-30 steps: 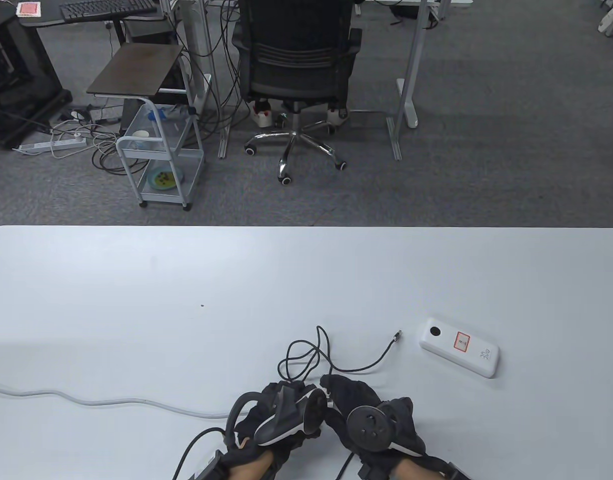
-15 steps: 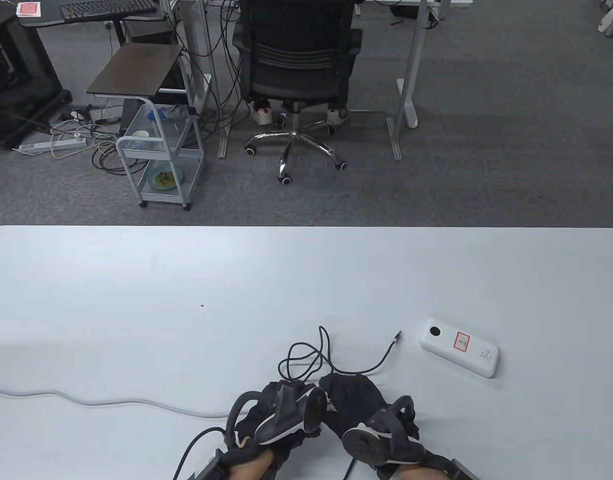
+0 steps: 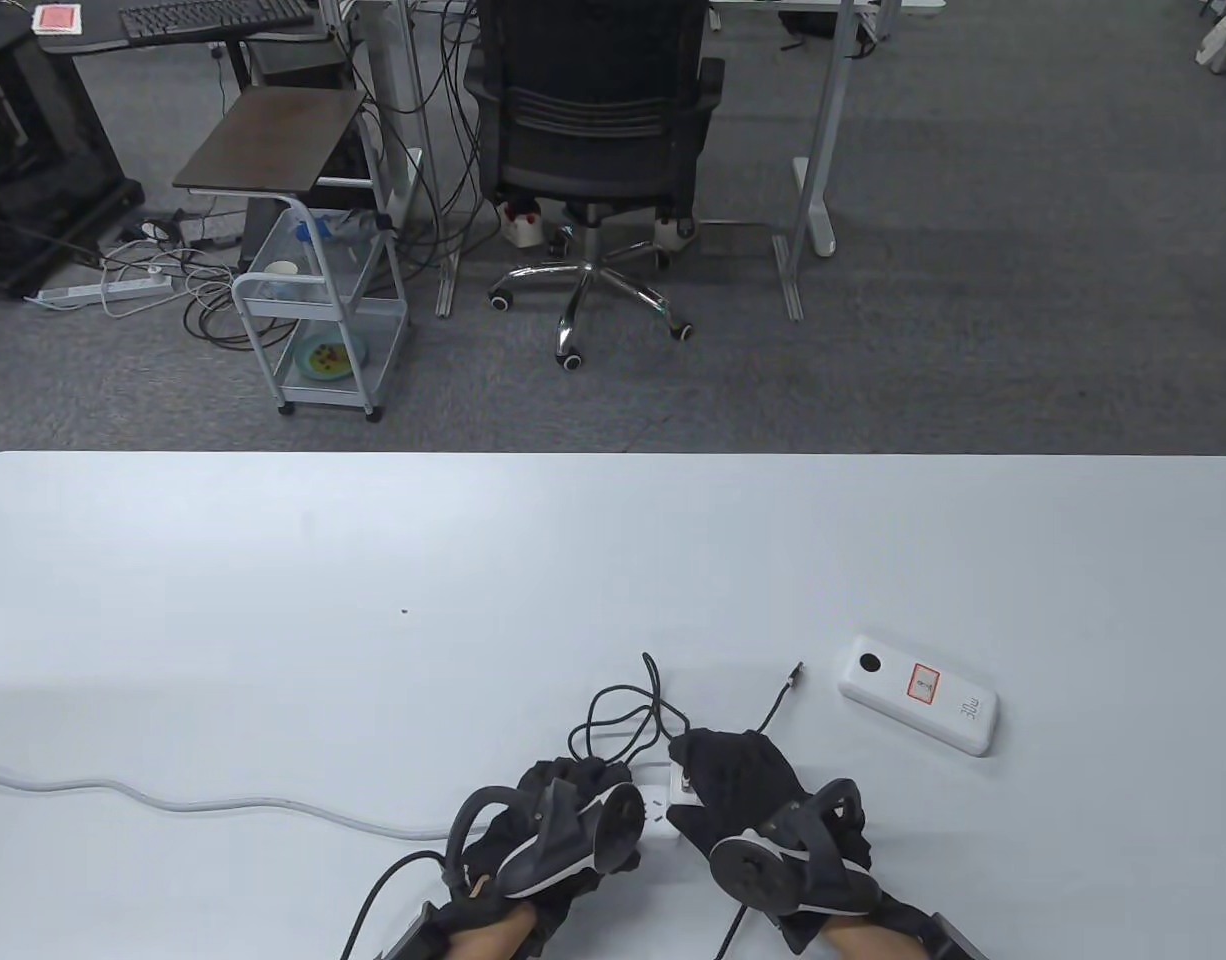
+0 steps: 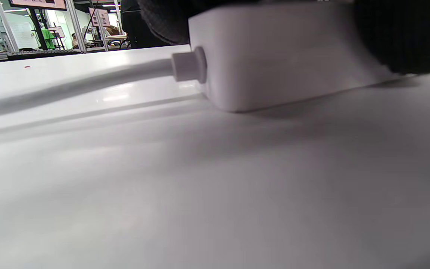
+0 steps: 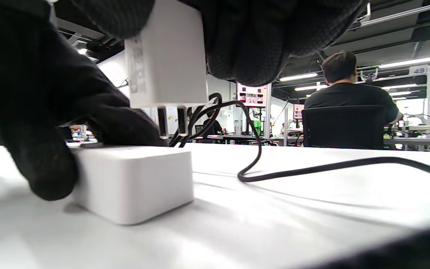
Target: Unplug the charger and disconnect the battery pack
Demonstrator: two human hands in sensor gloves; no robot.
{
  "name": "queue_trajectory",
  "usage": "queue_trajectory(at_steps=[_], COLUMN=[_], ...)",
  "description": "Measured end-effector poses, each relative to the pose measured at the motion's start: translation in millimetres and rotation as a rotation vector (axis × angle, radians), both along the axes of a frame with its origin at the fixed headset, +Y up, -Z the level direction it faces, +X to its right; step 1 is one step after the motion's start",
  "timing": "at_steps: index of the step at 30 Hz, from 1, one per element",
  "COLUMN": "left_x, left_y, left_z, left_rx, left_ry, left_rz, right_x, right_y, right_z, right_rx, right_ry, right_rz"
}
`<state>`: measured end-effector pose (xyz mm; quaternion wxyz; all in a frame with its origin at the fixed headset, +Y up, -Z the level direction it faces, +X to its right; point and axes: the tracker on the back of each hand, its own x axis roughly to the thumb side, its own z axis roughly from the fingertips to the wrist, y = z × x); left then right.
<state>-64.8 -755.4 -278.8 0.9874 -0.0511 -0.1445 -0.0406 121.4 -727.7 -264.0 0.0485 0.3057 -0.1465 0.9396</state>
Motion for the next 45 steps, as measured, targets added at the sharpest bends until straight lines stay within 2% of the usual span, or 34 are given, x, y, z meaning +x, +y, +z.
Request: queue_trajectory(at_steps=[11,15,26,31,35,41,45], left_x=[3,4,-9,-14,-19,-27,-33], left_y=[2,8,30,41,42,39,36], left_z=[5,8,8,11,11,6,3], left_rx=[0.013,-0.037,0.025,0.108,0.180,0.200,0.222], left_ry=[0.001,0.011,0.020,0.034,0.059,0.088,0.111], left_rz=[-0.040,-0.025,0.076,0.136,0.097,0.064,0.044], right_x=[24,35,63,65,61,51,47], right_y=[7,9,13,15,13,3,-4], right_z=[-10,-17,-30,-31,-31,-29,-30], right_rx=[-0.015,-0.019,-0.051,-0.012,-0.032,-0.014,-0.025], right_ry=[-0.134,-0.228,-0.405,-0.450,-0.458,-0.443,-0.418], right_rz=[-0.003,0.008,-0.004,0.138,0.267,0.493,0.564])
